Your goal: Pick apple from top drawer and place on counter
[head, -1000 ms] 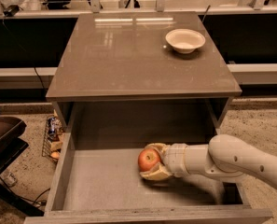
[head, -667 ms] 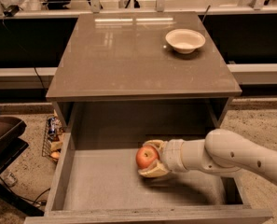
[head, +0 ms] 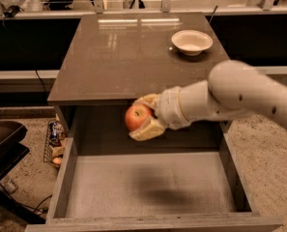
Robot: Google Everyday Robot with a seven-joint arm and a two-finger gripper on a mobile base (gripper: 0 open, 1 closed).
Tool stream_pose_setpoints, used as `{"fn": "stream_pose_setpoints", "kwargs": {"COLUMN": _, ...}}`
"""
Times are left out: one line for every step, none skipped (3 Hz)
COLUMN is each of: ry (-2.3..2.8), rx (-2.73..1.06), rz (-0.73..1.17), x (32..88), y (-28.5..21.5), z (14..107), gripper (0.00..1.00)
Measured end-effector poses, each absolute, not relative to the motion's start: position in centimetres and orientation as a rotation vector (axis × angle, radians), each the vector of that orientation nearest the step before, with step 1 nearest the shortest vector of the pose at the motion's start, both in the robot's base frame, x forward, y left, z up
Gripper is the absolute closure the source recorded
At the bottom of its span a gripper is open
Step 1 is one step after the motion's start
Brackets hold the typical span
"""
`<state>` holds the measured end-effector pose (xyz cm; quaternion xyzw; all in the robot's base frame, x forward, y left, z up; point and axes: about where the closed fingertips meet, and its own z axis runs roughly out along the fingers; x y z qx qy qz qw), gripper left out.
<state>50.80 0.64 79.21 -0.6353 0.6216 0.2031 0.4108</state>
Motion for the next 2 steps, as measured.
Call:
{"fn": "stream_pose_setpoints", "kwargs": {"ry": 1.537, "rx": -1.592, "rz": 0.579, "x": 52.3, "y": 3.1, "z": 88.1, "gripper": 1.00}}
{"fn": "stream_pose_setpoints", "kwargs": {"ry": 1.526, "rx": -1.555, "rz": 0.621, "x": 54.5, "y": 6.5, "z": 93.2, "gripper": 1.00}}
